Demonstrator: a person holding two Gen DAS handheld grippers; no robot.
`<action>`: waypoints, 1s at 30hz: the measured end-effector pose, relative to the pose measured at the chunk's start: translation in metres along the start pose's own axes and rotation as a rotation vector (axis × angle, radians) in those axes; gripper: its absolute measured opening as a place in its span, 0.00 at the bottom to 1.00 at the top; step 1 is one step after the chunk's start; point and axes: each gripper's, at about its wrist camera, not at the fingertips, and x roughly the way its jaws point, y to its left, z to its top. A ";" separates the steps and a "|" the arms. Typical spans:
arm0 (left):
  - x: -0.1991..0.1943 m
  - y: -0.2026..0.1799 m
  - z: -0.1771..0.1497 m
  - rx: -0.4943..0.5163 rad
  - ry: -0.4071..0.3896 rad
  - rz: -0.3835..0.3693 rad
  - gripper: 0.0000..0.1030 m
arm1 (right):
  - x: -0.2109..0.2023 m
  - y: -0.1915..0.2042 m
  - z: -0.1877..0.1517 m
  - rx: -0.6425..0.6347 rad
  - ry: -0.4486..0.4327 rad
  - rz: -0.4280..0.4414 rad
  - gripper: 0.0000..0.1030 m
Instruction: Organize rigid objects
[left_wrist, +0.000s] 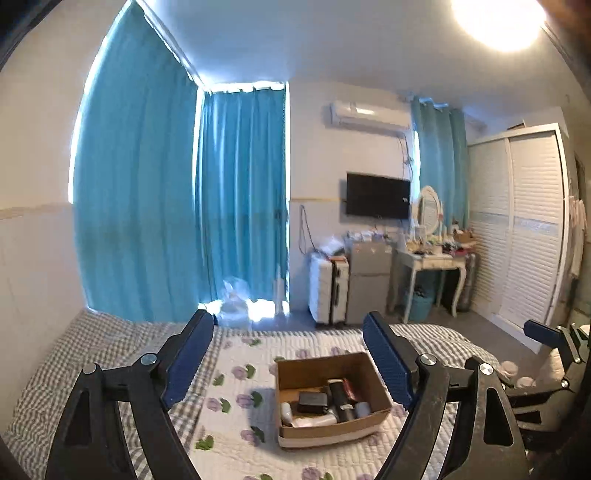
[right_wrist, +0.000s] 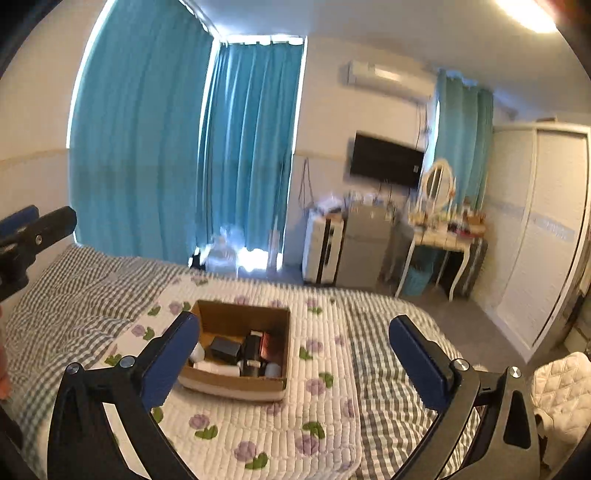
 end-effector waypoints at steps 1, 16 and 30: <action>-0.001 -0.001 -0.007 0.004 -0.007 0.005 0.83 | -0.002 0.001 -0.007 0.001 -0.014 0.009 1.00; 0.065 -0.005 -0.164 0.022 0.110 0.032 0.83 | 0.072 0.003 -0.140 0.042 -0.042 0.040 1.00; 0.068 -0.004 -0.174 0.009 0.128 0.004 0.83 | 0.083 0.001 -0.154 0.067 -0.019 0.028 1.00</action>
